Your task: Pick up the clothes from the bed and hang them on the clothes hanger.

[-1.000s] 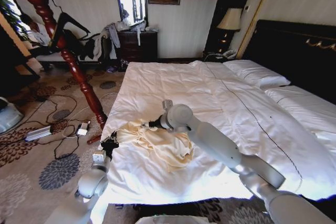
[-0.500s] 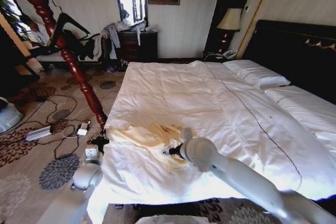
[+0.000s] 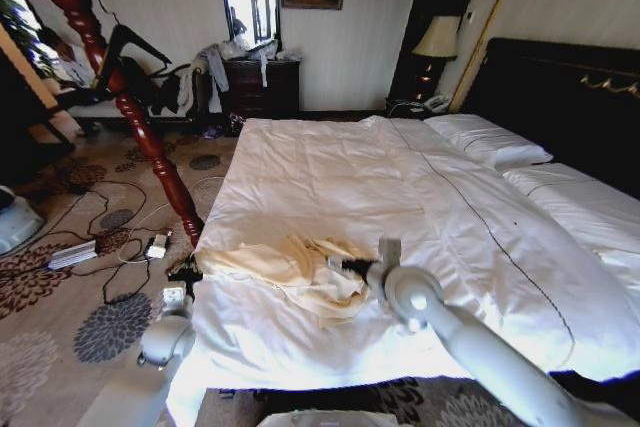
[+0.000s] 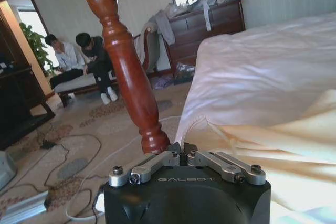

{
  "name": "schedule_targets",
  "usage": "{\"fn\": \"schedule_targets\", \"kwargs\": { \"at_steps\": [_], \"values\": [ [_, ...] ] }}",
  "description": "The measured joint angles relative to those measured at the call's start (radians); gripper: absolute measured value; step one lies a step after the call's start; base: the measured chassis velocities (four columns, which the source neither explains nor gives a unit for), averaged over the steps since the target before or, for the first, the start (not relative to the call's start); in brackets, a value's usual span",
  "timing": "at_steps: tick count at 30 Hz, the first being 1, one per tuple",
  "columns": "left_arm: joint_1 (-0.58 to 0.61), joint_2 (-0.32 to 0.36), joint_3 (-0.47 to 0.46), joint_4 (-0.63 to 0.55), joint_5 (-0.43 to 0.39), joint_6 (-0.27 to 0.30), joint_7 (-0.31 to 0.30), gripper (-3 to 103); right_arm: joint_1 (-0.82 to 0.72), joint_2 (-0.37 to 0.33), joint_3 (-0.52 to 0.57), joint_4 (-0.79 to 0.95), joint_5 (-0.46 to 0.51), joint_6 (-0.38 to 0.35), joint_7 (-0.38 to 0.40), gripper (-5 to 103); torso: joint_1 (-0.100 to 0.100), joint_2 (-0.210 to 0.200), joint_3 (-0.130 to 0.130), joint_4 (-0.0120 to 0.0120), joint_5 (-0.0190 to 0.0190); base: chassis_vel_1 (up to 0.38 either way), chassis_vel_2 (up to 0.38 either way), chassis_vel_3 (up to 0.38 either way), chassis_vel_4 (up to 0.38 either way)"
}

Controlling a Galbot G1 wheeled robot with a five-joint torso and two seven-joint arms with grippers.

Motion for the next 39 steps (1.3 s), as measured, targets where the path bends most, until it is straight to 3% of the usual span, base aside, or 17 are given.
{"fn": "schedule_targets", "kwargs": {
  "at_steps": [8,12,15,21,25,29,35,39],
  "values": [
    [0.02,-0.014,-0.002,-0.039,-0.004,-0.01,0.005,1,0.161,0.084,-0.197,-0.171,-0.067,-0.033,-0.08,100,0.0,0.0,0.0,-0.0006,0.0002,0.0,0.0,0.0,0.0],
    [0.029,-0.02,-0.006,-0.054,-0.005,-0.013,0.006,1,0.194,0.131,-0.276,-0.222,-0.134,-0.041,-0.114,100,0.0,0.0,0.0,-0.0006,0.0001,0.0,0.0,0.0,0.0],
    [0.031,-0.025,-0.006,-0.069,-0.005,-0.016,0.007,1,0.215,0.174,-0.336,-0.295,-0.243,-0.028,-0.176,100,0.0,0.0,0.0,-0.0005,0.0002,0.0,0.0,0.0,0.0],
    [0.03,-0.025,0.001,-0.087,-0.011,-0.016,0.008,1,0.233,0.194,-0.355,-0.368,-0.316,-0.011,-0.206,103,0.0,0.0,0.0,-0.0006,0.0002,0.0,0.0,0.0,0.0],
    [0.023,-0.024,0.013,-0.092,-0.012,-0.016,0.007,1,0.237,0.175,-0.364,-0.398,-0.374,-0.003,-0.221,99,0.0,0.0,0.0,-0.0008,0.0002,0.0,0.0,0.0,0.0],
    [0.018,-0.025,0.019,-0.093,-0.013,-0.016,0.007,1,0.229,0.168,-0.36,-0.416,-0.366,0.0,-0.216,97,0.0,0.0,0.0,-0.0009,0.0003,0.0,0.0,0.0,0.0],
    [0.017,-0.025,0.023,-0.093,-0.013,-0.016,0.006,1,0.224,0.172,-0.343,-0.448,-0.355,0.03,-0.223,83,0.0,0.0,0.0,-0.0006,0.0003,0.0,0.0,0.0,0.0],
    [0.017,-0.026,0.023,-0.092,-0.013,-0.017,0.005,1,0.224,0.172,-0.342,-0.449,-0.354,0.036,-0.226,81,0.0,0.0,0.0,-0.0006,0.0003,0.0,0.0,0.0,0.0]
  ]
}}
